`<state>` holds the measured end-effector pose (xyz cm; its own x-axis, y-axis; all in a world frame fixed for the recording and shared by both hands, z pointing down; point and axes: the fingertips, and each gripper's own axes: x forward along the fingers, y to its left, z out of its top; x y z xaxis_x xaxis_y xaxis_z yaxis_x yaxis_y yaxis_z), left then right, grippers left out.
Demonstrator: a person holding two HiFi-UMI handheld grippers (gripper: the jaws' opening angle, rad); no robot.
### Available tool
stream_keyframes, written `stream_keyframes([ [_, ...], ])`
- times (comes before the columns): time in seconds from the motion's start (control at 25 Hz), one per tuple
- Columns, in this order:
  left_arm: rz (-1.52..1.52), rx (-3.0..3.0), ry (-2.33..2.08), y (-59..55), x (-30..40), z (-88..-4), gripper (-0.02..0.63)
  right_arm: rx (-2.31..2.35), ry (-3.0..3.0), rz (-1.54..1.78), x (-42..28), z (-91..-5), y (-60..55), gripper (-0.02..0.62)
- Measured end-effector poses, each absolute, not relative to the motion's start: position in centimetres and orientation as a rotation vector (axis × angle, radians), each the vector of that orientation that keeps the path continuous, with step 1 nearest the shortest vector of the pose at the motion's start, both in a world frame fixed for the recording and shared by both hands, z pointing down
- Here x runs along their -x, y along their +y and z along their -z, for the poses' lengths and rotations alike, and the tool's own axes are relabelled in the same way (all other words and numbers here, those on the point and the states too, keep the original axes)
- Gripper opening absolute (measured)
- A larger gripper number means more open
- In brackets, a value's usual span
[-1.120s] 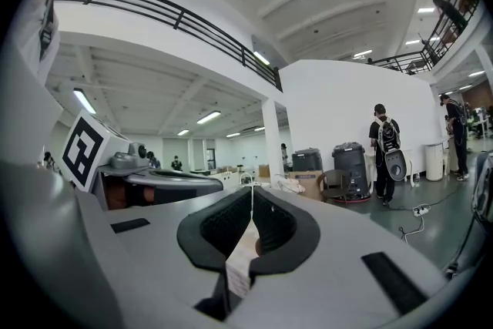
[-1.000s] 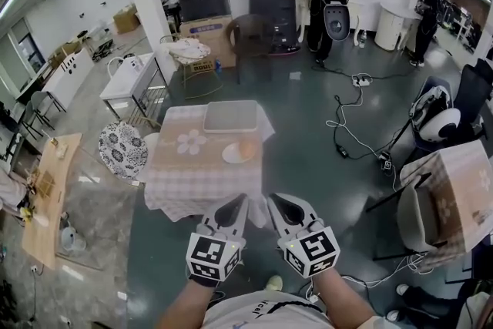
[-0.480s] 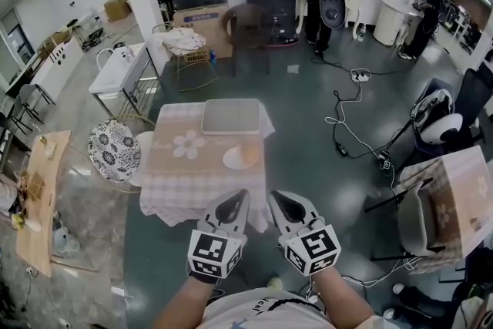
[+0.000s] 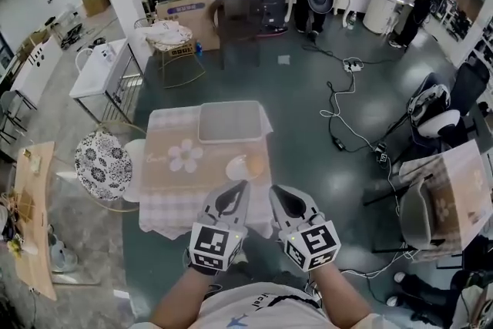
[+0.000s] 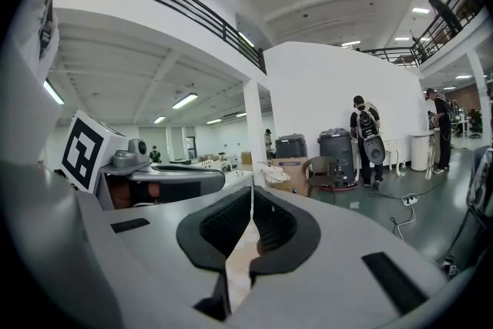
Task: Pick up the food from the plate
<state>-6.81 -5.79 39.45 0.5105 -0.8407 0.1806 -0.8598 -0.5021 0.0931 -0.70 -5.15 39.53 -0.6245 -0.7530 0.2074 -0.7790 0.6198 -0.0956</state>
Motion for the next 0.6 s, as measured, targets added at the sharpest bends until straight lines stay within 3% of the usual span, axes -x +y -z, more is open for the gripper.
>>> stream_keyframes([
  [0.6,-0.190,-2.590,-1.408,-13.6,8.0,-44.2,0.005,-1.257,-2.601,-0.394,2.7,-46.0,-12.9,0.018],
])
